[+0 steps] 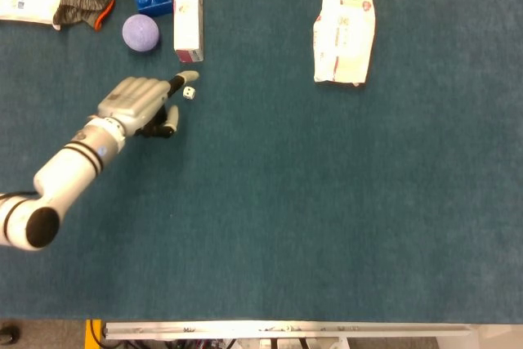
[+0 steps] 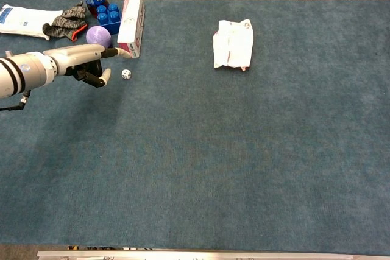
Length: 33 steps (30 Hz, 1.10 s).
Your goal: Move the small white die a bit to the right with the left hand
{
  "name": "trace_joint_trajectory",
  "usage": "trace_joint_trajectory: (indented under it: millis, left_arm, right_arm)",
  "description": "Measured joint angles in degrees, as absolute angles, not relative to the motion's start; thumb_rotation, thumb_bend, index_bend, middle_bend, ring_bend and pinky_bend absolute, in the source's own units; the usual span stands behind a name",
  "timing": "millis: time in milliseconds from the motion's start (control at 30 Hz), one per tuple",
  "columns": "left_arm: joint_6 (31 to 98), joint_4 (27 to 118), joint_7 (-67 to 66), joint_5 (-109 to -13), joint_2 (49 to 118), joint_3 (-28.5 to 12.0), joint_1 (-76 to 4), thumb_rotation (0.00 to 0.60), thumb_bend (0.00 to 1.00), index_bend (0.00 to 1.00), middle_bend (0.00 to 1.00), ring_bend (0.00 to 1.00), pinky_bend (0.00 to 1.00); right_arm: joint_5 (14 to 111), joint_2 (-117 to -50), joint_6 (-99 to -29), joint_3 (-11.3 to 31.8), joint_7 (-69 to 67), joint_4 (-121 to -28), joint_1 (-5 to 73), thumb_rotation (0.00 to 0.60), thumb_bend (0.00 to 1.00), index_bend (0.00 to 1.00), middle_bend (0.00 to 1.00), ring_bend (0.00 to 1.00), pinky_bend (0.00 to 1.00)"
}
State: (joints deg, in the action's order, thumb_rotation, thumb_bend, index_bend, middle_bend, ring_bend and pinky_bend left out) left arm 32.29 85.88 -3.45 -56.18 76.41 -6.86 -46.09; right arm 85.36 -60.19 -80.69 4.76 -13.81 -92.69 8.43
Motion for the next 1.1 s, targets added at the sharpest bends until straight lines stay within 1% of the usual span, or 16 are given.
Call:
trace_joint_trajectory:
  millis: [300,467,767,1100]
  left_arm:
    - [31.91,82.29,-8.64,-47.64,79.99,-4.86,-50.49,0.494,0.73,0.05,1.00,1.00,1.00]
    - [32.23,81.41,-10.74,-43.84,81.01,-3.28,-52.24,0.494,0.73,0.08,1.00,1.00,1.00]
    - [32.81,81.14,-11.96,-40.77,81.45,-1.68,-53.61,0.490,0.72,0.11,1.00,1.00,1.00]
    - [33.69,82.02,-12.36,-40.32,81.53,-0.88,-54.21,0.488,0.72,0.11,1.00,1.00,1.00]
  right_arm:
    - [85.22,-60.40,-81.19,4.27,-15.00,-91.71,7.55,0.600,0.41,0.30,0.44,0.38,0.32]
    - [85.06,-60.35,-81.32,4.14,-15.39,-91.32,7.19,0.600,0.41,0.30,0.44,0.38,0.32]
    - [84.89,-60.60,-81.06,4.13,-15.84,-90.73,7.11,0.600,0.41,0.30,0.44,0.38,0.32]
    - [84.70,-60.68,-80.96,4.12,-16.22,-90.24,6.89,0.600,0.41,0.30,0.44,0.38,0.32]
